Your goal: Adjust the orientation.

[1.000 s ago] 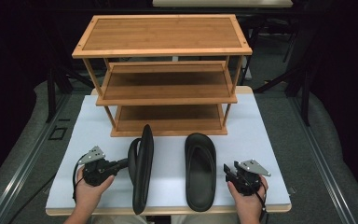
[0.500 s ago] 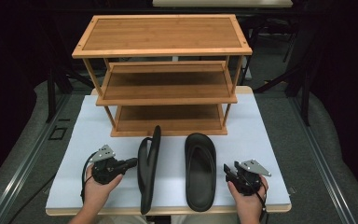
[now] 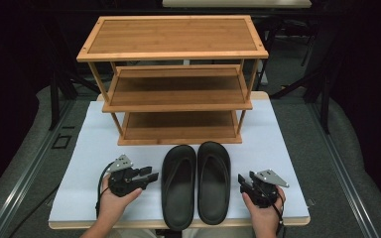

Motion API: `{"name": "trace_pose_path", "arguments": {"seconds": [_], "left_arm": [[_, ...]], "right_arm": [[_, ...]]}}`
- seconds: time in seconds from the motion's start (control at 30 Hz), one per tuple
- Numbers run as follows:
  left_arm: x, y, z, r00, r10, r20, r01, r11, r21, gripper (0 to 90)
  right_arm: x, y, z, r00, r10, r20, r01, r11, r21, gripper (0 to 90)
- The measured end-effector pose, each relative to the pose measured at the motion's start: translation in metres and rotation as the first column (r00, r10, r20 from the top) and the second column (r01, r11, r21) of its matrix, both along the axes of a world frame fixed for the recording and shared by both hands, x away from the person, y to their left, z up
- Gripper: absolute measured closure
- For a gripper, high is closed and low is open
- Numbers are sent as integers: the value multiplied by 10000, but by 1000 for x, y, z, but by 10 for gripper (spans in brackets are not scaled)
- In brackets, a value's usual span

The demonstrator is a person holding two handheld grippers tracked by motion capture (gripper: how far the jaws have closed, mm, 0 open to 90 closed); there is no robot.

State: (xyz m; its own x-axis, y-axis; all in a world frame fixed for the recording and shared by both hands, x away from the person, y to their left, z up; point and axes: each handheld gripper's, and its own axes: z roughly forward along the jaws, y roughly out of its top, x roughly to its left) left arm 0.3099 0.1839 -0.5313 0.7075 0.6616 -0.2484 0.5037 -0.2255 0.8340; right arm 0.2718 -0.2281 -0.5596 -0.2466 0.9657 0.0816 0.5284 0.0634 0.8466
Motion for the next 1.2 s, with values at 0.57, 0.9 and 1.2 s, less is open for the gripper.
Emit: {"name": "trace_pose_path", "arguments": {"seconds": [0.57,0.9,1.2], "left_arm": [[-1,-37,-15,9950,-882,-464,894,9957,259,451],[2,-39,-19,9933,-932,-684,948,9953,208,558],[2,-28,-16,9951,-799,-574,817,9962,293,640]], "right_arm": [[0,-1,0,10000,0,-1,0,10000,48,517],[0,-1,-1,10000,33,9,-33,10000,90,516],[1,0,-2,9999,112,-59,-113,9999,-33,516]]}}
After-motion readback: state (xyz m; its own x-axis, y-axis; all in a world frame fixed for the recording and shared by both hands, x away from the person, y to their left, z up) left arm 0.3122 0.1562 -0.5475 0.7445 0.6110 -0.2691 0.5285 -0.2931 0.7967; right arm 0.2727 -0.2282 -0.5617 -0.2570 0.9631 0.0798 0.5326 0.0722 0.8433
